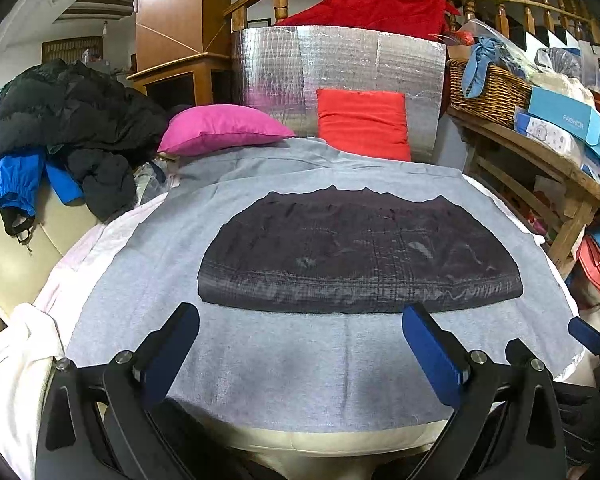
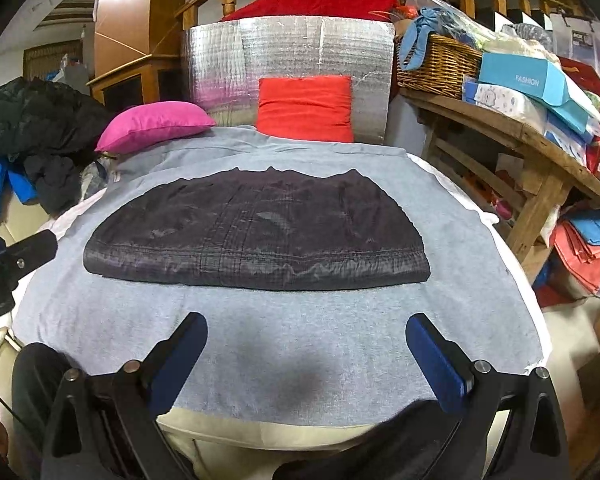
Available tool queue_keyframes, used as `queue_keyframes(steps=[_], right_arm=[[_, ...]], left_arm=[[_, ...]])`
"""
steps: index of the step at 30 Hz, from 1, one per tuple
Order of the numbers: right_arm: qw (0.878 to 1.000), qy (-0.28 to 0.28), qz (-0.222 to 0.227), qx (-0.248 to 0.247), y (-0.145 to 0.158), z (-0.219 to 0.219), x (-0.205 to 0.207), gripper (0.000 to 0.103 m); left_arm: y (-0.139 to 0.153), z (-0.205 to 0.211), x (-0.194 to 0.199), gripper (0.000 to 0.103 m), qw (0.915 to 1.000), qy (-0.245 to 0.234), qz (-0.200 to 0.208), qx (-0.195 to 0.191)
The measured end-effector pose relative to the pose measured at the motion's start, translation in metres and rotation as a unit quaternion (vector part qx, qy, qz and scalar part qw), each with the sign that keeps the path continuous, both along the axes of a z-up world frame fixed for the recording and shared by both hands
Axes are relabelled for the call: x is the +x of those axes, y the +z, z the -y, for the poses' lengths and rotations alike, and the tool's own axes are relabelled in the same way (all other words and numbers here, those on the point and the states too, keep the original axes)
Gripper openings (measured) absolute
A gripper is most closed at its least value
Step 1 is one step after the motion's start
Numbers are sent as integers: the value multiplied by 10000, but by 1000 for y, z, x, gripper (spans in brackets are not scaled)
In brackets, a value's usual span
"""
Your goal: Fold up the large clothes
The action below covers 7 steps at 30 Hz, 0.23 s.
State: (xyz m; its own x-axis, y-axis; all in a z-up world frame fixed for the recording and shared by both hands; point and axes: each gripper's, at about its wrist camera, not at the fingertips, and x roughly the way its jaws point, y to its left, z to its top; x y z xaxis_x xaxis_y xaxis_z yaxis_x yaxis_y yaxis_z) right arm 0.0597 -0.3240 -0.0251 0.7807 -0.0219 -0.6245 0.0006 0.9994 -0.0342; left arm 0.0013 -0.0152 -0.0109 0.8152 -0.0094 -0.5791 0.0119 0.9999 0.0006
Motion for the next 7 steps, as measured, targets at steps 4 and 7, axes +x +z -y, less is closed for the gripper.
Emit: queue_keyframes(steps=[4, 7], right_arm=[[10000, 14, 34, -66, 2, -3, -1, 101], [10000, 8, 23, -78, 1, -3, -2, 101]], left_arm=[[-1, -2, -1, 101, 10000, -34, -24, -54], [-2, -2, -1, 101, 10000, -27, -21, -30]])
